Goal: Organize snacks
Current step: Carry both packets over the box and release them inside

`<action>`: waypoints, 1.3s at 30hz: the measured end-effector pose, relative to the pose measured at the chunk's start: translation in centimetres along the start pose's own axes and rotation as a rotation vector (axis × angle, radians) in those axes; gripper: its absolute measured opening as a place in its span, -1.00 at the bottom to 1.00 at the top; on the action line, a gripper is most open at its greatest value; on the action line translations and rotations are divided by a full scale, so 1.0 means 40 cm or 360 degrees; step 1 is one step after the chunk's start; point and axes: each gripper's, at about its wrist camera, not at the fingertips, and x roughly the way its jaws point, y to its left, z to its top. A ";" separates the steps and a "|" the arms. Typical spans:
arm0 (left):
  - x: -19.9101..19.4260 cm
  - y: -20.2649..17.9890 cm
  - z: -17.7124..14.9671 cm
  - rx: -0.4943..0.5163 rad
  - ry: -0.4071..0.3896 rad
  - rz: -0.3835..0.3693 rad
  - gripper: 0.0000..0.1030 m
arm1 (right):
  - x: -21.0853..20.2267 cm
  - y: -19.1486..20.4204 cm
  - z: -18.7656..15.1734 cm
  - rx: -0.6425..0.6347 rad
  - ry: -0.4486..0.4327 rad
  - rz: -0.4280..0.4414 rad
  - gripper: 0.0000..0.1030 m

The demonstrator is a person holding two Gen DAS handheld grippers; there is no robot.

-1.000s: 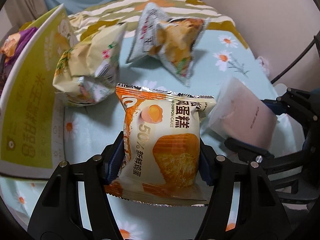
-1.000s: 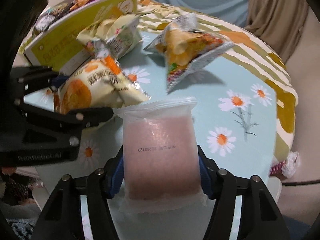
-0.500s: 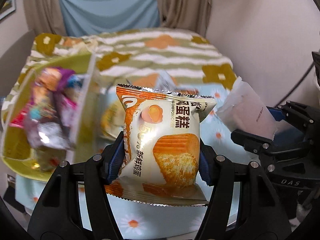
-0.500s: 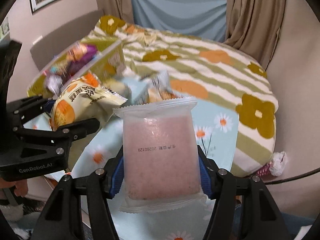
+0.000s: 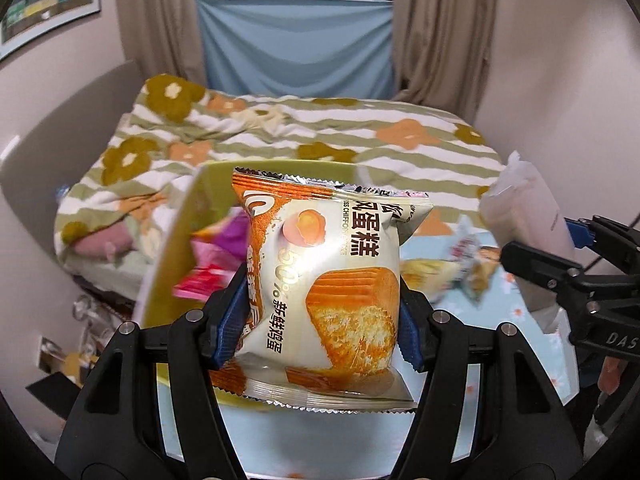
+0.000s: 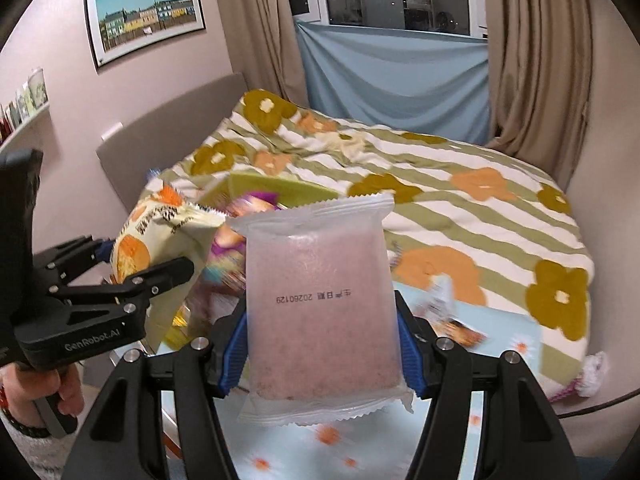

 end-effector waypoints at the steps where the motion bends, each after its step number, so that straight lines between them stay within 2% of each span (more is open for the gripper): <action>1: 0.008 0.033 0.006 -0.0011 0.0012 0.0005 0.21 | 0.012 0.022 0.012 0.0006 -0.0002 0.0006 0.14; 7: 0.074 0.179 0.001 -0.0035 0.0111 0.0001 0.21 | 0.104 0.140 0.072 0.0059 0.0012 0.0014 0.14; 12: 0.155 0.230 -0.032 -0.0008 0.0255 -0.0079 0.21 | 0.161 0.191 0.093 0.0150 0.0045 -0.0024 0.14; 13: 0.166 0.233 -0.041 -0.0011 0.0281 -0.0091 0.26 | 0.170 0.198 0.094 0.0168 0.0056 -0.0033 0.14; 14: 0.173 0.233 -0.048 -0.0014 0.0303 -0.0118 0.33 | 0.175 0.203 0.093 0.0178 0.0064 -0.0042 0.14; 16: 0.174 0.235 -0.057 -0.0020 0.0306 -0.0137 1.00 | 0.188 0.212 0.094 0.0192 0.0090 -0.0062 0.14; 19: 0.161 0.249 -0.062 -0.0009 0.0255 -0.0144 1.00 | 0.198 0.215 0.093 0.0189 0.0114 -0.0076 0.14; 25: 0.140 0.280 -0.069 -0.0062 0.0262 -0.0107 1.00 | 0.213 0.220 0.091 0.0161 0.0130 -0.0052 0.14; 30: 0.120 0.304 -0.053 -0.0071 0.0219 -0.0022 1.00 | 0.229 0.231 0.124 0.0126 0.0133 0.0010 0.14; 34: 0.113 0.320 -0.035 -0.0099 0.0193 -0.0004 1.00 | 0.267 0.231 0.156 0.0114 0.0150 0.0015 0.14; 39: 0.127 0.324 -0.026 -0.0122 0.0205 0.0016 1.00 | 0.342 0.205 0.161 0.0198 0.0229 0.0077 0.17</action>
